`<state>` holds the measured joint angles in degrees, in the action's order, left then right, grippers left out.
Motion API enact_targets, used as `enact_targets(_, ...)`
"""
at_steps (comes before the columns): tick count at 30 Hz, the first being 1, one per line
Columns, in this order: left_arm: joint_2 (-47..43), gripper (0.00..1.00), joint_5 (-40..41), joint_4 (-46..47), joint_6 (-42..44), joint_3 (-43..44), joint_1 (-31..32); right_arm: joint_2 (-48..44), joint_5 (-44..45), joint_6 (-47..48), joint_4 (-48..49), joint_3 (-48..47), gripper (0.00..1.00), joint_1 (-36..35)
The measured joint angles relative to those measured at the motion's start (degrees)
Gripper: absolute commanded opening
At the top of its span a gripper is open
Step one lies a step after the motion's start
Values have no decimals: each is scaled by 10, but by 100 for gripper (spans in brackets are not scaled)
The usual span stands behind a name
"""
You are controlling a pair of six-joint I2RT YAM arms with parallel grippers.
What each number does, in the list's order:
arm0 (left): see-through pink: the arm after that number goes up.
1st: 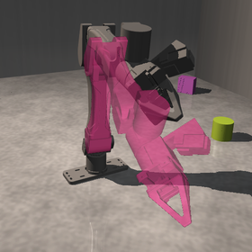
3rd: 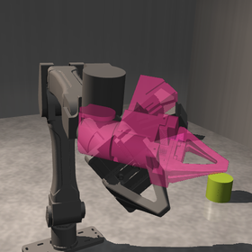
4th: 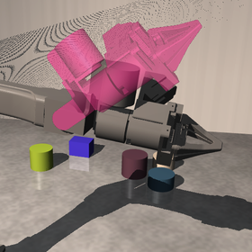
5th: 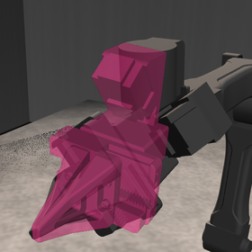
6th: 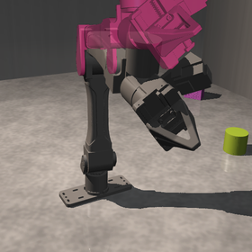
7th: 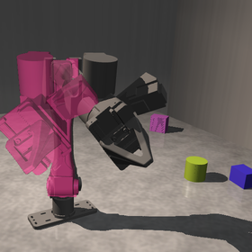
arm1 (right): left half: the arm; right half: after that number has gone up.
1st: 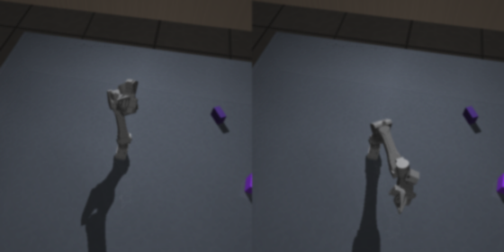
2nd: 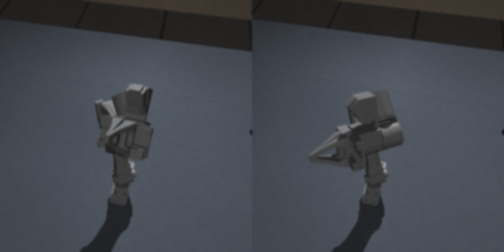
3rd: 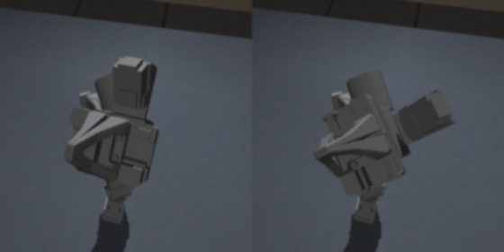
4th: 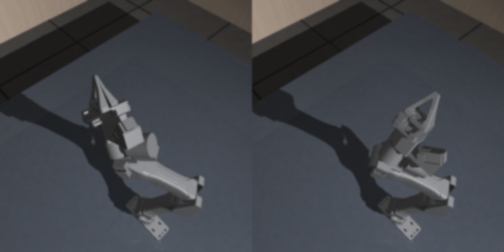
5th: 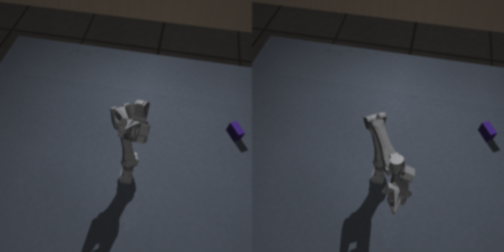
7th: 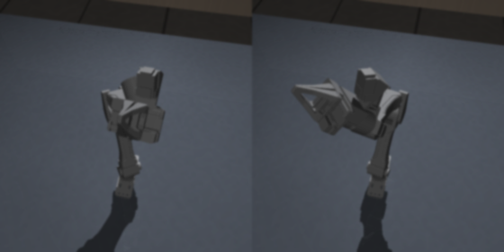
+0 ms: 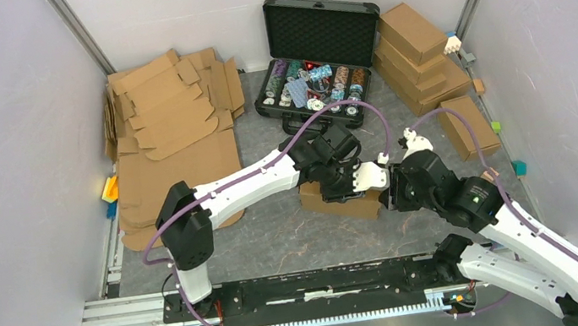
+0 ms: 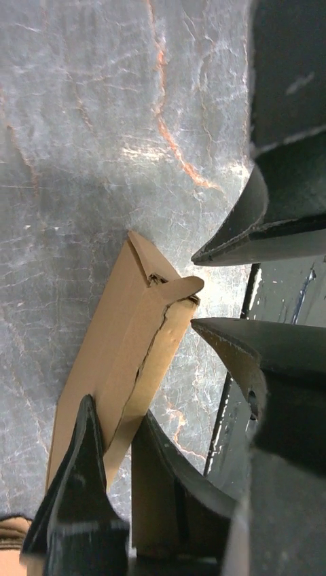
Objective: Fold the paper box
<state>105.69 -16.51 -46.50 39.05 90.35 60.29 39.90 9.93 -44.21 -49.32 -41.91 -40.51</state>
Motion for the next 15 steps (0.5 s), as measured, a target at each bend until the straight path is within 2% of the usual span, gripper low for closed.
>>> enact_targets(6, 0, 42, 2, 1, 0, 0, 0, -17, 15, 49, -10, -30, 44, 0)
enact_targets(15, 0, 43, 10, 4, -9, -1, 0, -24, 66, 112, -13, -59, 35, 0)
